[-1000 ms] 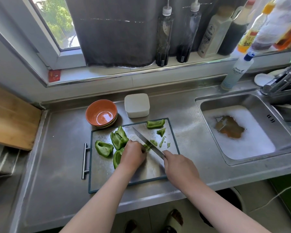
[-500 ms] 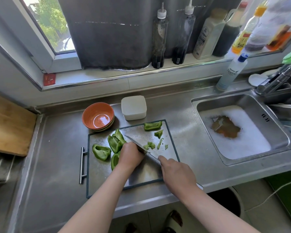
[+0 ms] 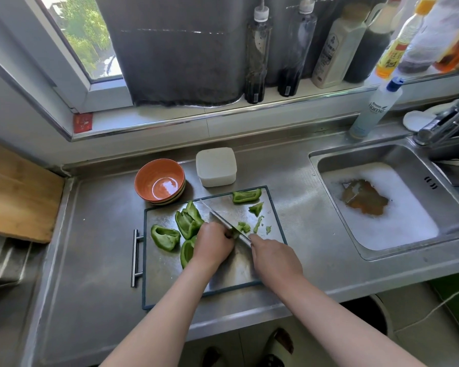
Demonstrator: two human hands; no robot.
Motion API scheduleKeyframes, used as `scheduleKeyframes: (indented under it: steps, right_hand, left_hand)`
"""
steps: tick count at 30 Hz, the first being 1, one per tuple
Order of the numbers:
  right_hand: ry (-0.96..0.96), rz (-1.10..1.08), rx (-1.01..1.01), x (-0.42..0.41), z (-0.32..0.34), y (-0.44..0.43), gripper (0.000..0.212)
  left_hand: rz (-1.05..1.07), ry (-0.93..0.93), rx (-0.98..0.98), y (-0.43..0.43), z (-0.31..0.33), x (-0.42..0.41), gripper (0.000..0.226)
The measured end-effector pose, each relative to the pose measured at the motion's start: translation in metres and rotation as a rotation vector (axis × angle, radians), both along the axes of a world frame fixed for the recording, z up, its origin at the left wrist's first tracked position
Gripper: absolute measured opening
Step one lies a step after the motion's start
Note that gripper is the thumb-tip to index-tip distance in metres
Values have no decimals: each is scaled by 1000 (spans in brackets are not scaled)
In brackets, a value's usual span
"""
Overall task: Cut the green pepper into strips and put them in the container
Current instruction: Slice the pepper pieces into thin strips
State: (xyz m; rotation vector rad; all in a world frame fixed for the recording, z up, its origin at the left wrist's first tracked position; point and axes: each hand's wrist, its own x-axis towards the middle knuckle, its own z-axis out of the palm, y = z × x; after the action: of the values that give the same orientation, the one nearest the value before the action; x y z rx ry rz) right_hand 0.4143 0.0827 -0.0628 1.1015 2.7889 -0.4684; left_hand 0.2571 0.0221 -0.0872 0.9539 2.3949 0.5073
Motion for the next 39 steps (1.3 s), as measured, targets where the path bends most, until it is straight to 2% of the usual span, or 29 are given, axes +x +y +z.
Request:
scheduleKeyframes:
  steps: [5,10,16,22,27,30,35,39]
  right_hand:
    - [9,-16,-70,5,-3,0,22]
    - [71,-67,-148,-11,-4,9,26]
    - [126,-149,-276,-6,11,33,23]
    - [252,-293,-283,8,29,64,22]
    - [280,-344,-292,14,32,76,22]
    - [274,-355,-290,19,28,78,21]
    - [272,-365,-287,25,24,81,20]
    - [284,-388,-292,28,25,86,19]
  left_hand:
    - [2,21,7,-1,-1,2,17]
    - [-16,22,39,-6,-3,3,15]
    - [-120,38,-34,-15,9,-4,15]
    - [18,29,158,4,8,-19,23]
    - [-59,23,92,38,1,-20,39]
    - [-164,61,-23,53,-7,-17,43]
    - [-136,68,-10,59,-10,-25,20]
    - [-75,28,54,50,3,-28,13]
